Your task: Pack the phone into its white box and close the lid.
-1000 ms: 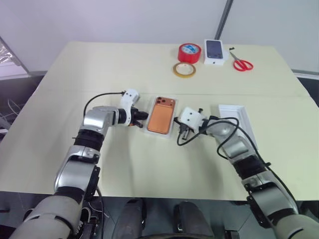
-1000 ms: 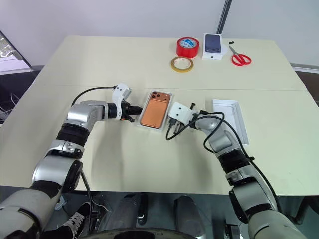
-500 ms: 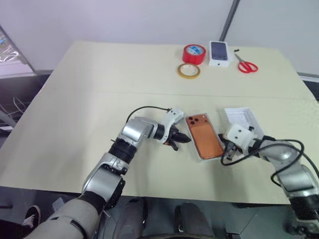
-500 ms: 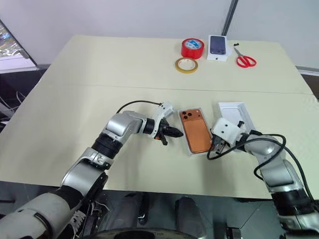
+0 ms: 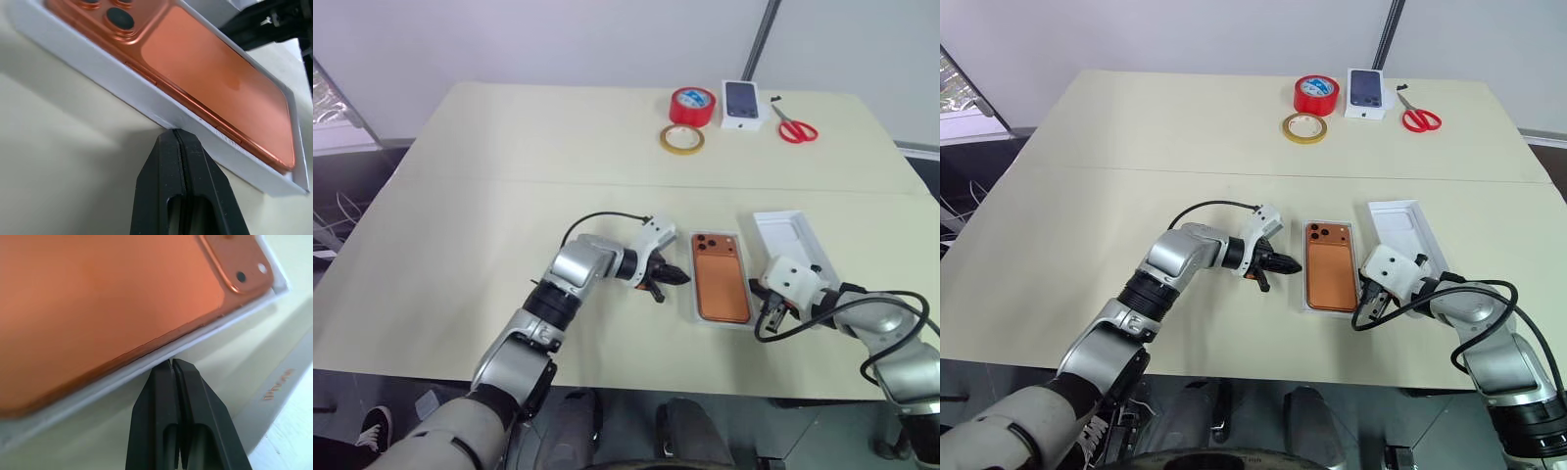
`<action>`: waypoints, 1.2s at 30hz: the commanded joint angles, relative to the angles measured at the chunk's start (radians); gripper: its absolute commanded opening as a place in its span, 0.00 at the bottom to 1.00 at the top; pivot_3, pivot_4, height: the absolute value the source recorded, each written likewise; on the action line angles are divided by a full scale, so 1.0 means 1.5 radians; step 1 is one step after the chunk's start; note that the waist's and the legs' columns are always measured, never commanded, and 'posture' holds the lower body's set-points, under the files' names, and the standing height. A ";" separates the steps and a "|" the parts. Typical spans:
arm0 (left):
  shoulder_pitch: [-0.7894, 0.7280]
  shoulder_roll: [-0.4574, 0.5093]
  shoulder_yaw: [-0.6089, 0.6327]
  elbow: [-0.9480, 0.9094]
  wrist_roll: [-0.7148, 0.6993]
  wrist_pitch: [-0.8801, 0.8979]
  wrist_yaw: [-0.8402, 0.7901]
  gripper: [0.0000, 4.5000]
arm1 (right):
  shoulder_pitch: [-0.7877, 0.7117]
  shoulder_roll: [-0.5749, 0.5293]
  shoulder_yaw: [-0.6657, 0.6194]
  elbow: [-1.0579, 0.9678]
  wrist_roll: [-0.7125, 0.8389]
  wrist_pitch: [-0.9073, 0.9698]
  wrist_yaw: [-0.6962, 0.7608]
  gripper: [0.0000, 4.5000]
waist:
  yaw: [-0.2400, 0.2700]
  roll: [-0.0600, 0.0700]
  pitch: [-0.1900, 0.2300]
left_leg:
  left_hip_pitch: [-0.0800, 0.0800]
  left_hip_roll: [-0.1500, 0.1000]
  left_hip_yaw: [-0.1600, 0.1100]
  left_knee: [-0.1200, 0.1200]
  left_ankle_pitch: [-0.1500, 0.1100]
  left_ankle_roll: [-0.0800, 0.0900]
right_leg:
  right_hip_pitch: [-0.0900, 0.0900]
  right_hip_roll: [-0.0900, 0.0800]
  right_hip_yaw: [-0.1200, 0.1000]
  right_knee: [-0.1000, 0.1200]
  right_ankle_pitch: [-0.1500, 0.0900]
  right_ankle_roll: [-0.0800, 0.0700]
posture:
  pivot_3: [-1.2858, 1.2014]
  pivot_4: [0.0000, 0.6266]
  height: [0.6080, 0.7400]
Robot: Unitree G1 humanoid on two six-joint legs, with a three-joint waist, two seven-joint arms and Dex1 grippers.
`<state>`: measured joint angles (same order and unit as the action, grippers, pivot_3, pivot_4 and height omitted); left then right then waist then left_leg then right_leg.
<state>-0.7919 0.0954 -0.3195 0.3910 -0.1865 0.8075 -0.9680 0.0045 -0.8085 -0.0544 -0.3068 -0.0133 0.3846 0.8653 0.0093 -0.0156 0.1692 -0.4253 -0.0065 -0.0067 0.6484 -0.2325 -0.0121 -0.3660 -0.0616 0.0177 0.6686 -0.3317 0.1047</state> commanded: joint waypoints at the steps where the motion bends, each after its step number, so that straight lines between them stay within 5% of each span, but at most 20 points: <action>1: -0.004 0.006 0.018 -0.018 -0.019 -0.018 -0.009 0.00 | 0.001 -0.011 0.009 -0.016 0.010 -0.025 0.012 0.02 | 0.000 0.000 0.000 | 0.000 0.000 0.000 0.000 0.000 0.000 | 0.000 0.000 0.000 0.000 0.000 0.000 | 0.52 0.24 1.00; 8: 0.009 0.030 0.013 -0.048 -0.030 -0.017 -0.012 0.00 | -0.028 -0.027 0.013 0.025 -0.010 -0.065 0.011 0.02 | 0.000 0.000 0.000 | 0.000 0.000 0.000 0.000 0.000 0.000 | 0.000 0.000 0.000 0.000 0.000 0.000 | 0.52 0.24 1.00; 12: 0.006 0.032 0.065 -0.051 -0.044 -0.042 0.027 0.00 | -0.054 -0.033 -0.038 0.026 0.061 -0.022 0.037 0.02 | 0.001 0.000 0.000 | 0.000 0.000 0.000 0.000 0.000 0.000 | 0.000 0.000 0.000 0.000 0.000 0.000 | 0.52 0.24 1.00; 16: 0.022 0.060 0.107 -0.103 -0.055 -0.084 0.040 0.28 | -0.093 -0.059 -0.081 0.019 0.103 0.043 0.046 0.30 | 0.000 0.000 0.000 | 0.000 0.000 0.000 0.000 0.000 0.000 | 0.000 -0.001 0.000 0.000 0.000 0.000 | 0.52 0.24 1.00; 22: 0.094 0.148 0.120 -0.200 -0.070 -0.229 -0.050 0.95 | -0.121 -0.051 -0.080 0.030 0.088 0.100 -0.019 0.99 | 0.001 0.000 0.000 | 0.000 0.000 0.000 0.000 0.000 0.000 | 0.000 -0.001 0.000 0.000 0.000 0.000 | 0.52 0.24 1.00; 30: 0.199 0.261 0.139 -0.206 -0.076 -0.445 -0.167 0.95 | -0.102 -0.056 -0.058 -0.053 0.135 0.375 -0.059 0.99 | 0.002 0.001 0.000 | 0.000 0.000 0.000 -0.001 0.000 0.000 | 0.000 -0.003 0.000 -0.001 0.000 -0.001 | 0.52 0.24 1.00; 36: 0.238 0.279 0.149 -0.213 -0.077 -0.530 -0.179 0.95 | -0.159 -0.050 -0.056 -0.083 0.199 0.585 -0.082 0.99 | 0.001 0.001 0.000 | -0.001 0.000 0.000 -0.001 -0.001 0.001 | -0.001 -0.003 0.000 -0.002 0.001 -0.002 | 0.52 0.24 1.00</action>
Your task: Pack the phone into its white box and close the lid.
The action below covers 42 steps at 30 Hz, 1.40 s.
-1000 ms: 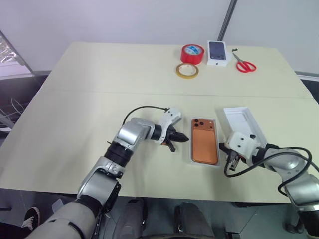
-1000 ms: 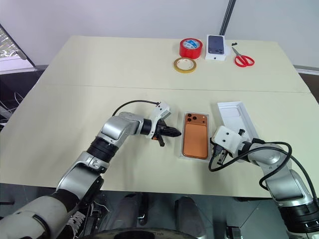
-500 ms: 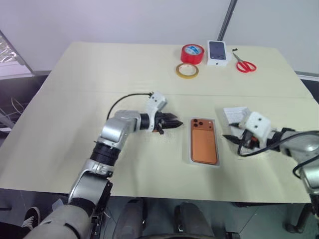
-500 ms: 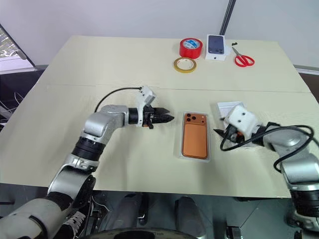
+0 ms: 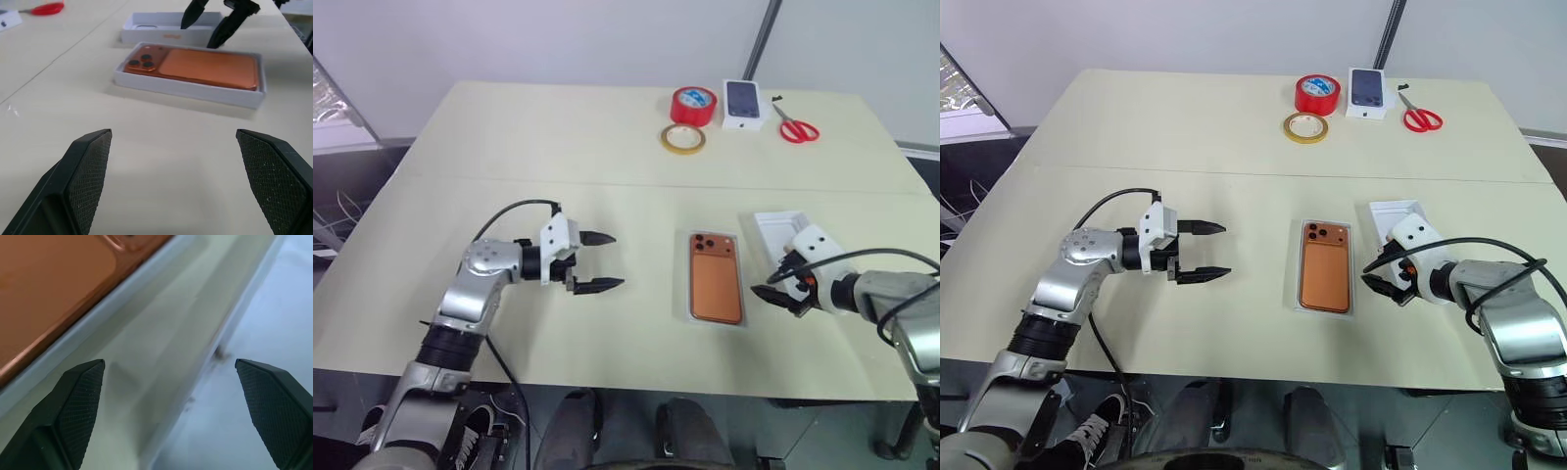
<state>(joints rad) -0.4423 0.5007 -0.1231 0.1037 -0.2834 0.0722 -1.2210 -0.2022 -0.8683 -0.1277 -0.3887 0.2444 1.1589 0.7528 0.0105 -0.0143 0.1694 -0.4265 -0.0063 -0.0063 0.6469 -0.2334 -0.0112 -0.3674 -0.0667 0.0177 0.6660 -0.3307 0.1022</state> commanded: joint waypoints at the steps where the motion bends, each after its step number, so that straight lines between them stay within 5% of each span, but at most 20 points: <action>1: 0.008 0.010 0.018 -0.021 -0.017 -0.045 -0.015 0.95 | -0.028 -0.009 -0.008 -0.030 0.035 0.083 -0.009 0.99 | 0.001 0.000 0.000 | 0.000 0.000 0.000 0.000 0.000 0.000 | 0.000 0.000 0.000 0.000 0.000 0.000 | 0.52 0.24 1.00; 5: 0.021 0.013 0.017 -0.020 -0.011 -0.063 -0.001 0.95 | -0.073 -0.006 -0.003 -0.006 0.057 0.145 -0.024 0.99 | -0.001 0.000 0.000 | -0.001 0.000 0.000 0.000 0.000 0.001 | -0.001 0.000 0.000 0.000 0.000 0.000 | 0.52 0.24 1.00; 7: 0.025 0.009 0.018 -0.024 -0.012 -0.064 0.012 0.96 | -0.078 -0.007 0.005 0.011 0.060 0.154 -0.032 0.88 | -0.001 0.000 0.000 | -0.001 0.000 0.000 0.000 0.000 0.001 | -0.001 0.000 0.000 0.000 0.000 0.000 | 0.52 0.24 1.00; 15: 0.033 0.007 0.018 -0.035 -0.018 -0.049 0.052 0.96 | -0.075 -0.014 0.037 0.046 0.065 0.139 -0.052 0.01 | -0.001 0.000 0.000 | -0.001 0.000 0.000 0.000 -0.001 0.001 | -0.001 0.000 0.000 0.000 0.000 0.000 | 0.52 0.24 1.00; 21: 0.034 0.005 0.013 -0.035 -0.010 -0.041 0.082 0.96 | -0.084 0.039 0.007 0.080 0.062 0.159 -0.102 0.00 | -0.007 -0.002 -0.001 | 0.000 0.000 0.000 0.000 -0.001 0.001 | 0.000 0.001 0.000 0.000 0.000 0.000 | 0.52 0.24 1.00; 30: 0.017 -0.010 0.011 -0.018 -0.008 -0.035 0.113 0.96 | -0.242 0.258 -0.194 0.129 0.113 0.086 -0.200 0.00 | -0.018 -0.001 -0.001 | 0.000 0.001 0.001 -0.001 -0.001 0.001 | -0.002 0.002 0.000 0.001 0.000 0.000 | 0.52 0.24 1.00; 35: 0.015 -0.020 0.008 -0.018 -0.007 -0.026 0.124 0.96 | -0.275 0.395 -0.250 0.093 0.203 0.022 -0.214 0.00 | -0.016 -0.001 -0.001 | -0.001 0.001 0.001 -0.002 -0.001 0.001 | -0.002 0.003 0.000 0.001 0.000 0.000 | 0.52 0.24 1.00; 42: 0.010 -0.032 0.010 -0.026 -0.010 -0.002 0.146 0.96 | -0.245 0.582 -0.380 -0.018 0.505 0.275 -0.269 0.00 | -0.015 -0.001 0.000 | -0.001 0.001 0.001 -0.002 -0.001 0.001 | -0.003 0.002 0.000 0.002 0.000 0.000 | 0.52 0.24 1.00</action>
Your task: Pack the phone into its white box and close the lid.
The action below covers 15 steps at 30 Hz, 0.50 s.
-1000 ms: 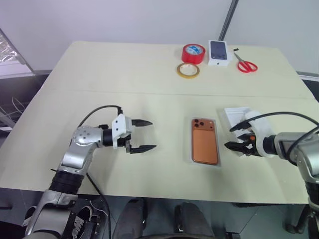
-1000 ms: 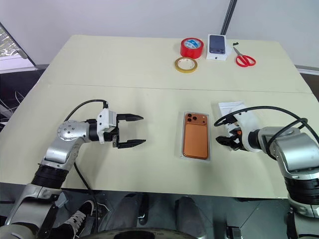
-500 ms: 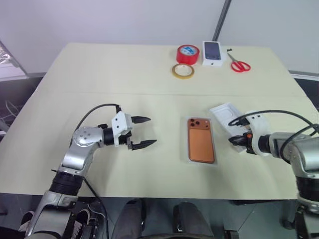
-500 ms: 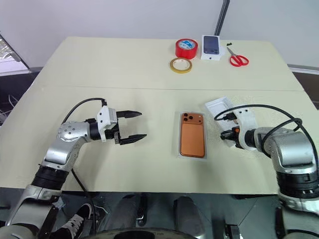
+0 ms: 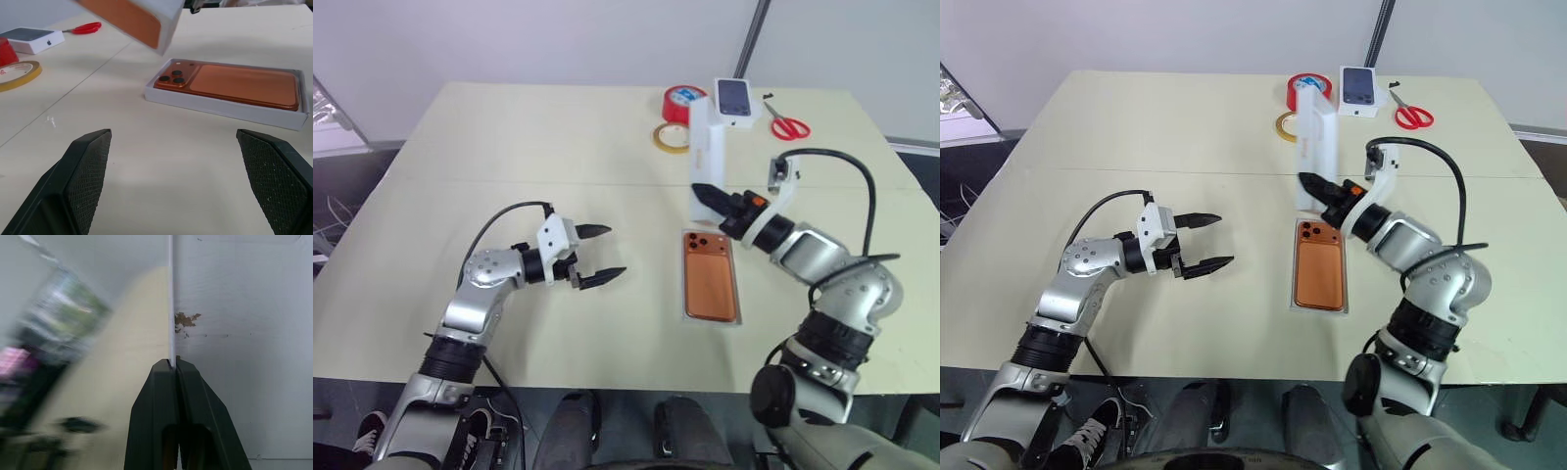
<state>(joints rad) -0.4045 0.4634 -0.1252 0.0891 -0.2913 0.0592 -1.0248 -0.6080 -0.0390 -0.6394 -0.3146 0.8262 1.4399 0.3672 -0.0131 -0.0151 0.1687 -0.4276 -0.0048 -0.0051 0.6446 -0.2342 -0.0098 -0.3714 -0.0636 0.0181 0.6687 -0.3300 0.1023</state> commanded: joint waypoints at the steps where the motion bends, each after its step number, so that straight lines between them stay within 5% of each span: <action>1: -0.016 -0.008 0.012 -0.016 -0.005 0.009 0.018 0.96 | 0.042 0.042 -0.046 -0.074 0.169 0.107 -0.028 0.00 | 0.001 0.000 0.000 | 0.000 0.000 0.000 0.000 0.000 0.000 | 0.000 0.000 0.000 0.000 0.000 0.000 | 0.52 0.24 1.00; 5: -0.020 -0.017 0.017 -0.013 -0.011 0.017 0.026 0.96 | 0.123 0.022 -0.015 -0.053 0.417 0.095 -0.136 0.00 | -0.001 0.000 0.000 | 0.000 0.000 0.000 0.000 0.000 0.000 | 0.000 -0.001 0.000 0.000 0.000 0.000 | 0.52 0.24 1.00; 8: -0.020 -0.029 0.021 -0.028 -0.027 0.029 0.031 0.96 | 0.237 -0.096 0.117 -0.035 0.657 -0.026 -0.266 0.00 | -0.001 0.000 0.000 | 0.000 0.000 0.000 0.000 0.000 0.000 | 0.001 -0.001 0.000 -0.001 0.000 0.000 | 0.52 0.24 1.00; 11: -0.016 -0.031 0.018 -0.041 -0.036 0.027 0.020 0.96 | 0.305 -0.194 0.205 -0.046 0.747 -0.110 -0.315 0.00 | -0.005 0.000 0.000 | 0.000 0.000 0.000 0.000 0.000 0.000 | 0.001 -0.001 0.000 -0.001 0.000 0.000 | 0.52 0.24 1.00; 15: -0.009 -0.037 0.010 -0.048 -0.056 0.040 0.001 0.70 | 0.361 -0.234 0.272 -0.033 0.764 -0.187 -0.307 0.00 | -0.006 0.000 0.000 | 0.000 0.001 0.000 0.000 0.000 0.001 | 0.001 0.001 0.000 -0.001 0.000 0.000 | 0.52 0.24 1.00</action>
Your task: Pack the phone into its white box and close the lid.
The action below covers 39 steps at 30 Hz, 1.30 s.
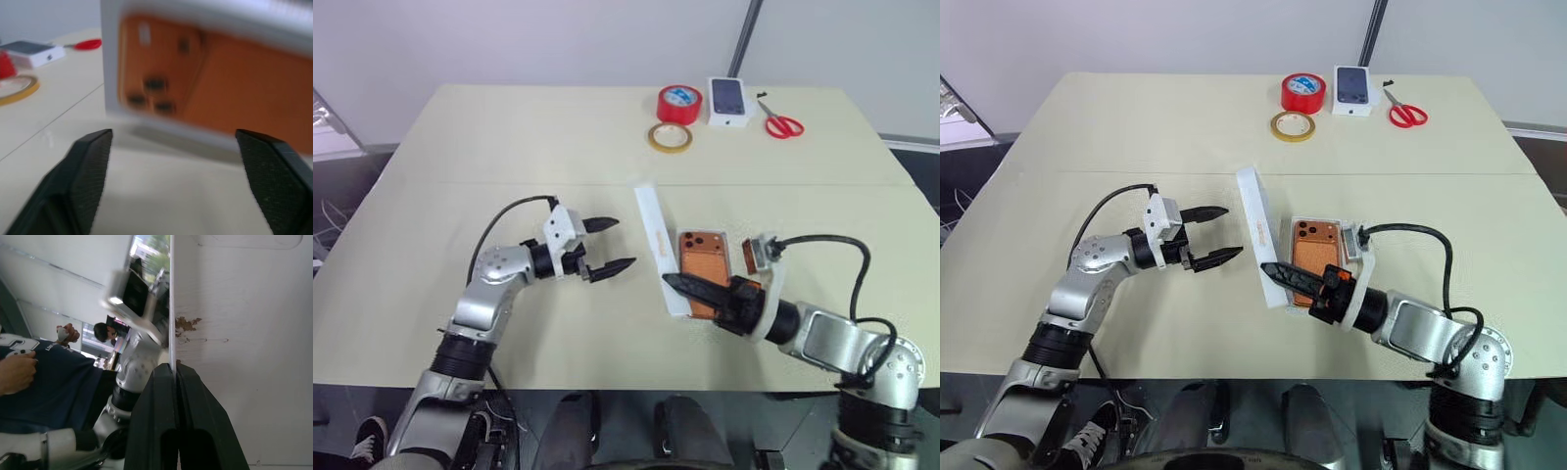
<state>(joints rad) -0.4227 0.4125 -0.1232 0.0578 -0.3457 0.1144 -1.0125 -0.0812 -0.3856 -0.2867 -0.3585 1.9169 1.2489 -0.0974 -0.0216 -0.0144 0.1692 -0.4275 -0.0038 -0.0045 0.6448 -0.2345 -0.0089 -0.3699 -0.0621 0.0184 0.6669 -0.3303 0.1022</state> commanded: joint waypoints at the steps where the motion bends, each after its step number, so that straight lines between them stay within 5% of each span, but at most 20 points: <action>1: 0.006 -0.007 0.005 -0.030 -0.016 -0.001 -0.004 0.59 | 0.011 -0.003 0.045 -0.003 0.037 -0.078 0.006 0.00 | 0.000 0.000 0.000 | 0.000 0.000 0.000 0.000 0.000 0.000 | 0.000 0.000 0.000 0.000 0.000 0.000 | 0.52 0.24 1.00; 6: 0.020 -0.028 -0.023 -0.045 -0.001 -0.001 -0.001 0.03 | 0.004 0.004 0.074 -0.008 0.037 -0.141 0.004 0.00 | 0.006 0.000 0.000 | 0.000 0.000 0.000 0.001 0.000 0.000 | 0.000 0.000 0.000 0.000 0.000 0.000 | 0.52 0.24 1.00; 7: 0.021 -0.031 -0.028 -0.046 0.003 -0.001 0.001 0.01 | 0.003 0.001 0.078 -0.008 0.037 -0.148 0.003 0.00 | 0.007 0.000 0.000 | 0.000 0.000 0.000 0.001 0.000 0.000 | 0.001 0.000 0.000 0.000 0.000 0.000 | 0.52 0.24 1.00; 17: -0.010 -0.120 -0.075 0.064 0.068 -0.037 0.048 0.01 | 0.015 -0.040 0.082 0.053 0.037 -0.170 -0.038 0.00 | 0.007 0.000 0.000 | 0.000 0.000 0.000 0.001 0.000 0.000 | 0.001 0.000 0.000 -0.001 0.000 0.000 | 0.52 0.24 1.00; 20: -0.032 -0.145 -0.086 0.112 0.087 -0.062 0.047 0.00 | 0.012 -0.049 0.058 0.080 0.037 -0.177 -0.042 0.22 | 0.008 0.000 0.000 | 0.000 0.000 0.000 0.001 0.000 0.000 | 0.001 0.000 0.000 -0.001 0.000 0.000 | 0.52 0.24 1.00; 25: -0.077 -0.199 -0.100 0.204 0.106 -0.100 0.048 0.00 | 0.045 -0.133 0.009 0.092 0.035 -0.170 -0.016 0.76 | 0.014 0.000 0.000 | 0.000 -0.001 0.000 0.002 0.000 0.001 | 0.002 -0.001 0.000 -0.001 0.000 0.000 | 0.52 0.24 1.00; 31: -0.123 -0.256 -0.116 0.274 0.121 -0.127 0.036 0.00 | 0.057 -0.297 -0.064 0.115 -0.188 -0.168 0.200 0.76 | 0.020 0.000 0.000 | 0.000 -0.001 0.000 0.002 -0.001 0.001 | 0.002 0.000 0.000 -0.001 0.000 0.000 | 0.52 0.24 1.00; 35: -0.134 -0.270 -0.115 0.294 0.123 -0.136 0.030 0.00 | 0.012 -0.324 -0.052 0.168 -0.356 -0.247 0.288 0.76 | 0.019 0.000 0.000 | 0.000 -0.001 0.001 0.002 -0.001 0.002 | 0.002 0.001 0.000 -0.001 0.000 0.000 | 0.52 0.24 1.00; 39: -0.135 -0.263 -0.107 0.284 0.119 -0.128 0.029 0.00 | 0.000 -0.295 0.002 0.126 -0.506 -0.314 0.322 0.46 | 0.021 0.000 0.000 | 0.000 0.000 0.000 0.002 -0.001 0.002 | 0.001 0.003 0.000 -0.001 0.000 0.000 | 0.52 0.24 1.00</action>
<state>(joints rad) -0.6107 0.0207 -0.2963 0.5100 -0.1628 -0.0704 -0.9636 -0.0679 -0.8405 -0.3057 -0.1205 1.2390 0.8253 0.3597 0.0098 -0.0144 0.1696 -0.4278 -0.0031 -0.0052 0.6469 -0.2358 -0.0065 -0.3684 -0.0569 0.0185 0.6652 -0.3304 0.1027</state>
